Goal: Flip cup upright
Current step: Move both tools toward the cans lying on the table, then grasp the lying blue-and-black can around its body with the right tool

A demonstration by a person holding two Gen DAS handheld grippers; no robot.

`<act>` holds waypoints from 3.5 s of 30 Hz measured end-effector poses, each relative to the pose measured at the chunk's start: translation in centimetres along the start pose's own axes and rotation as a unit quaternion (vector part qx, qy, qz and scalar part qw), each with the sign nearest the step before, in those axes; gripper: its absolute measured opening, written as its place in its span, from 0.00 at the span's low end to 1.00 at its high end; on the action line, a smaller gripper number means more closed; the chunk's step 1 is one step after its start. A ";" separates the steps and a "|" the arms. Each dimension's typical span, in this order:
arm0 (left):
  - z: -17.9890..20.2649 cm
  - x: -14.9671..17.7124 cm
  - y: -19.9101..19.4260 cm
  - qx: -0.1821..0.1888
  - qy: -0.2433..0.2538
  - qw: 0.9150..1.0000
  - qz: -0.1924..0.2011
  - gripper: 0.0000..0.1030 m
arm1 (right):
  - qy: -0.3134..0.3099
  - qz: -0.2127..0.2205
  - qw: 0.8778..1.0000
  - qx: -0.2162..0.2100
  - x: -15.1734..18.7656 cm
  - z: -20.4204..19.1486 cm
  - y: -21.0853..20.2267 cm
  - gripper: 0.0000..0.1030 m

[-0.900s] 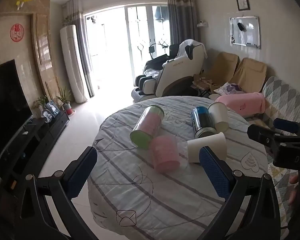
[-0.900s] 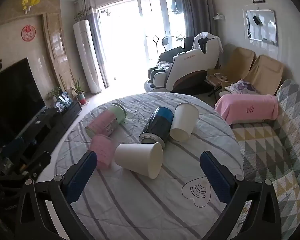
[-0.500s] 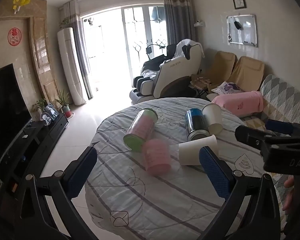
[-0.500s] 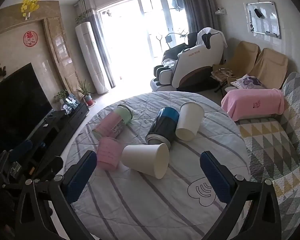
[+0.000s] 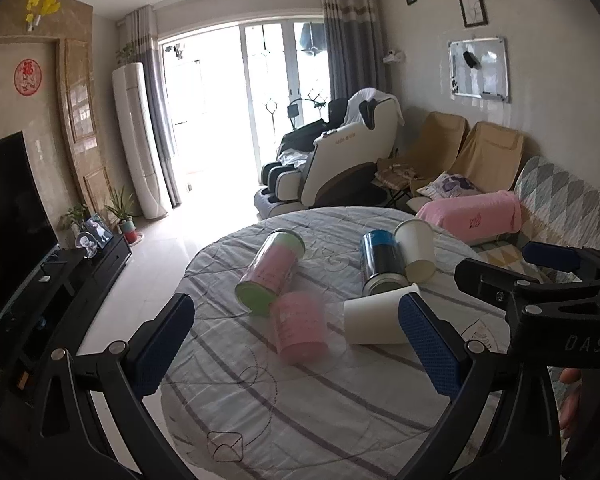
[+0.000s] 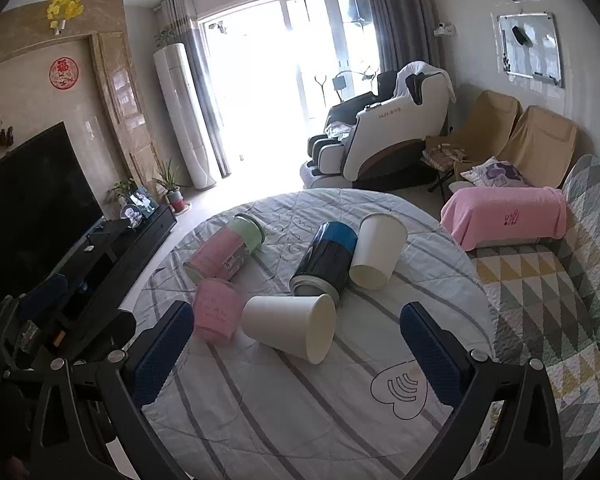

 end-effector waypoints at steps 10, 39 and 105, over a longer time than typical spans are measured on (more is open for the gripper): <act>0.1 0.7 -0.3 -0.020 -0.041 0.998 0.051 1.00 | -0.048 0.105 0.993 0.026 -0.6 -0.9 -2.9 1.00; -1.1 0.8 -1.3 -0.036 -0.051 0.996 0.058 1.00 | -0.050 0.159 0.983 0.073 1.0 0.3 -3.5 1.00; -2.5 -0.9 11.9 -0.007 0.012 0.994 -0.107 1.00 | 0.062 -0.167 0.984 -0.011 -3.0 1.2 14.0 1.00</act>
Point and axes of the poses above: each gripper's, at about its wrist camera, not at the fingertips, and y roughly the way its jaws point, z to its right, x to its underside, the point moved 2 cm from there along y, roughly the way its jaws point, and after that the axes turned 13 degrees about z, right-handed, at the moved point
